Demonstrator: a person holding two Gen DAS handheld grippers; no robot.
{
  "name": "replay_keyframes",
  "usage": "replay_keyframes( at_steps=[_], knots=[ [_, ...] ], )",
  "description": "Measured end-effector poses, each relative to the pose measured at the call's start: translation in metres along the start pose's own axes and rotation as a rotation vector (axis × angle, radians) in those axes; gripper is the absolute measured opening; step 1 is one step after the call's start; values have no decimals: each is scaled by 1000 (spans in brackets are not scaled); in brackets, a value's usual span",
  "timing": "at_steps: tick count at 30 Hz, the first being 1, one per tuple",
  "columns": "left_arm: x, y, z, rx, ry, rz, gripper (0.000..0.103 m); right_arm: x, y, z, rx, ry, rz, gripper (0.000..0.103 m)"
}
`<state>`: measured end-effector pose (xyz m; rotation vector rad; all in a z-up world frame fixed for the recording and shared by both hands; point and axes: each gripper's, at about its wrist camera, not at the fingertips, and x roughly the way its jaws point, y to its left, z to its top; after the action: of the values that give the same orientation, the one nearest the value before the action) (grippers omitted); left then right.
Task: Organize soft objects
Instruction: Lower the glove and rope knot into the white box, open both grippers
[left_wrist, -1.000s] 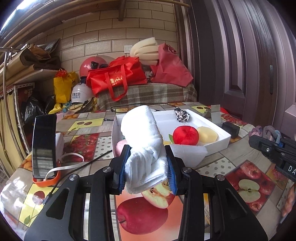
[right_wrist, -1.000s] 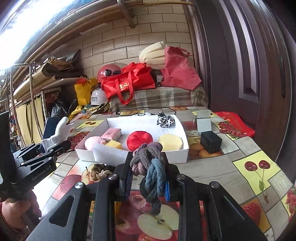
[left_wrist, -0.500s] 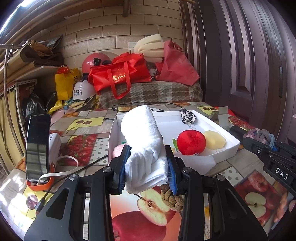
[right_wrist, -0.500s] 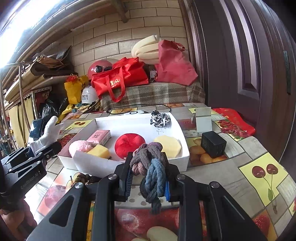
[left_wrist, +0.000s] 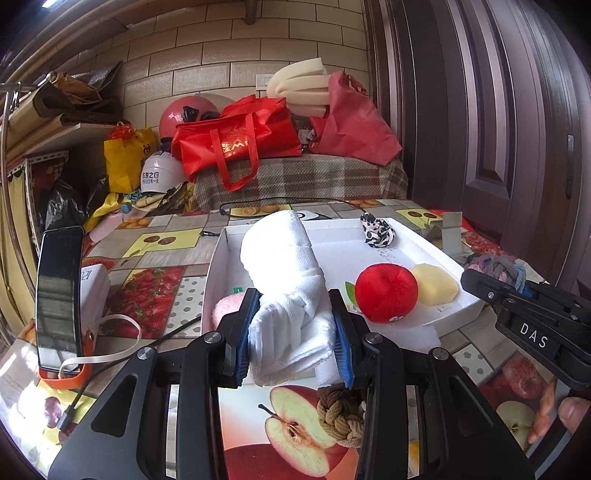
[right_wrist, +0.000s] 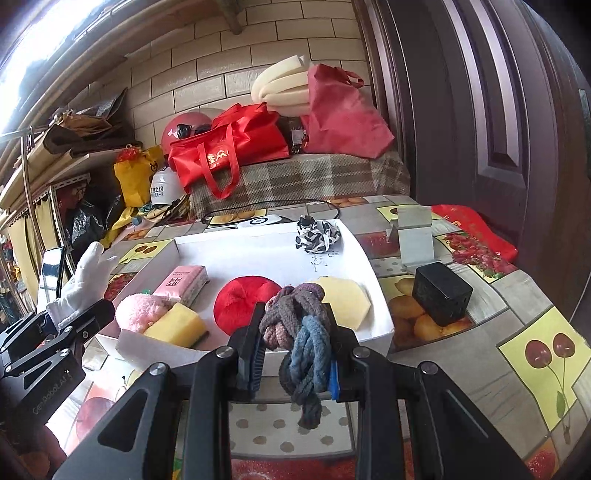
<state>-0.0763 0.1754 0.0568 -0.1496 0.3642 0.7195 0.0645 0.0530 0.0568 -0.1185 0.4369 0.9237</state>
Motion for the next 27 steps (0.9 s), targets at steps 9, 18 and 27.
replay_keyframes(
  at_steps=[9,18,27],
  knots=[
    [31,2,12,6,29,9,35,28,17,8,-57,58,49,27],
    [61,10,20,-9,93,2,35,54,27,15,-85,99,81,27],
    [92,8,30,26,133,12,35,79,33,22,-98,154,111,26]
  ],
)
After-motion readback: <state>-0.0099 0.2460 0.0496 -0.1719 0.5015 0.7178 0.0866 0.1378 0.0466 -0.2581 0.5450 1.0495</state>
